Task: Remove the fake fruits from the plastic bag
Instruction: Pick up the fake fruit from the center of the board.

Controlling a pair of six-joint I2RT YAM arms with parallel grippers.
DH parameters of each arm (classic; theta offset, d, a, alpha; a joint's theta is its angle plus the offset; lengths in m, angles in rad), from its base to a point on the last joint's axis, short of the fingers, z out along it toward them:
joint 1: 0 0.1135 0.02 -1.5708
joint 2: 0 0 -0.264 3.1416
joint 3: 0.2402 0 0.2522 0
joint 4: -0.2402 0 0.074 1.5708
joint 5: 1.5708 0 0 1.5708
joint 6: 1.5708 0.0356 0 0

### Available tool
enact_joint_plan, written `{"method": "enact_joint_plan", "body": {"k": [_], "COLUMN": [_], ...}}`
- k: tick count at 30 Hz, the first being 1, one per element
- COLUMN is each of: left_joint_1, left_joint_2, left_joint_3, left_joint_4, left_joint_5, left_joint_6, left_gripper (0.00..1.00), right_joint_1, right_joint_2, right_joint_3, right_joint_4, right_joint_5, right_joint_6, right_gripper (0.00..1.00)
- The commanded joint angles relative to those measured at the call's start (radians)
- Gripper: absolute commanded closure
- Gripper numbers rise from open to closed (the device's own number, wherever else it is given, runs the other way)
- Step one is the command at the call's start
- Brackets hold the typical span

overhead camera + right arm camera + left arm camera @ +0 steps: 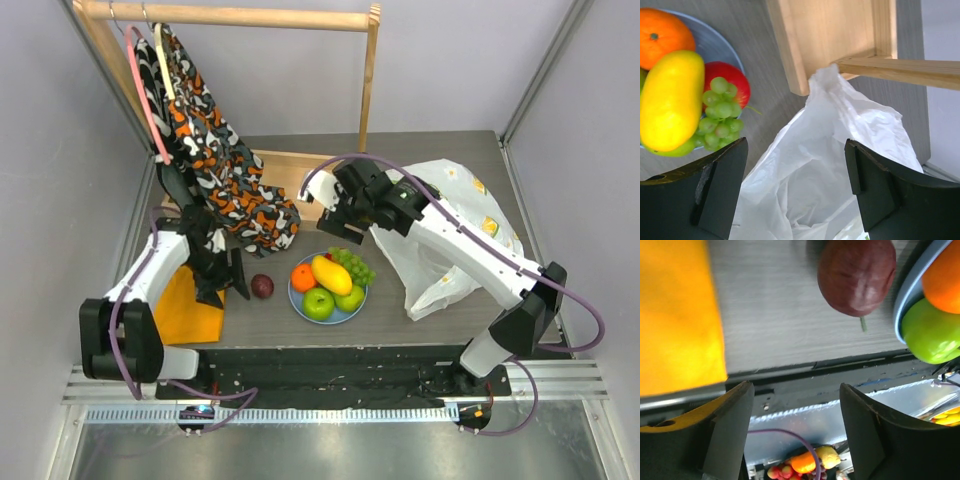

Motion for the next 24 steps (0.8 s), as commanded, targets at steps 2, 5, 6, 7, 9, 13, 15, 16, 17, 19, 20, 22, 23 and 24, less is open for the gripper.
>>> {"method": "enact_joint_plan", "body": {"k": [2,5,6,7,9,13,15,16,17,19,20,22,23,24], "left_joint_1": [-0.091,-0.128,-0.134,-0.142,-0.160,-0.191,-0.200,-0.199,-0.199,-0.197,-0.199,-0.199,-0.197,-0.197], "left_joint_2": [0.086,0.180,0.203,0.250,0.286,0.352,0.379,0.391,0.405,0.419,0.416,0.390,0.376,0.350], "left_joint_3": [0.081,0.129,0.147,0.153,0.169,0.193,0.201,0.202,0.205,0.205,0.199,0.167,0.155,0.138], "left_joint_4": [0.164,0.210,0.221,0.231,0.271,0.323,0.334,0.345,0.347,0.334,0.330,0.313,0.308,0.308], "left_joint_5": [0.043,0.054,0.060,0.069,0.092,0.126,0.112,0.106,0.108,0.111,0.114,0.117,0.118,0.123], "left_joint_6": [-0.064,-0.072,-0.072,-0.074,-0.081,-0.106,-0.109,-0.110,-0.109,-0.107,-0.106,-0.098,-0.097,-0.098], "left_gripper": [0.25,0.20,0.20,0.20,0.20,0.22,0.24,0.29,0.32,0.43,0.44,0.48,0.49,0.51], "right_joint_1": [-0.030,-0.046,-0.049,-0.053,-0.059,-0.075,-0.086,-0.087,-0.093,-0.098,-0.101,-0.104,-0.107,-0.107], "right_joint_2": [-0.001,0.008,0.009,0.012,0.020,0.023,0.025,0.026,0.028,0.031,0.032,0.038,0.042,0.045], "right_joint_3": [0.052,0.067,0.075,0.078,0.083,0.078,0.075,0.075,0.073,0.069,0.069,0.069,0.070,0.073], "right_joint_4": [0.064,0.065,0.067,0.069,0.072,0.075,0.075,0.076,0.075,0.075,0.075,0.075,0.073,0.076], "right_joint_5": [0.013,0.019,0.022,0.027,0.034,0.039,0.039,0.039,0.036,0.031,0.030,0.027,0.022,0.019], "right_joint_6": [0.031,0.028,0.025,0.025,0.024,0.024,0.024,0.025,0.027,0.028,0.030,0.030,0.030,0.031], "right_gripper": [0.14,0.14,0.14,0.13,0.13,0.13,0.13,0.12,0.13,0.12,0.12,0.12,0.12,0.12]}}
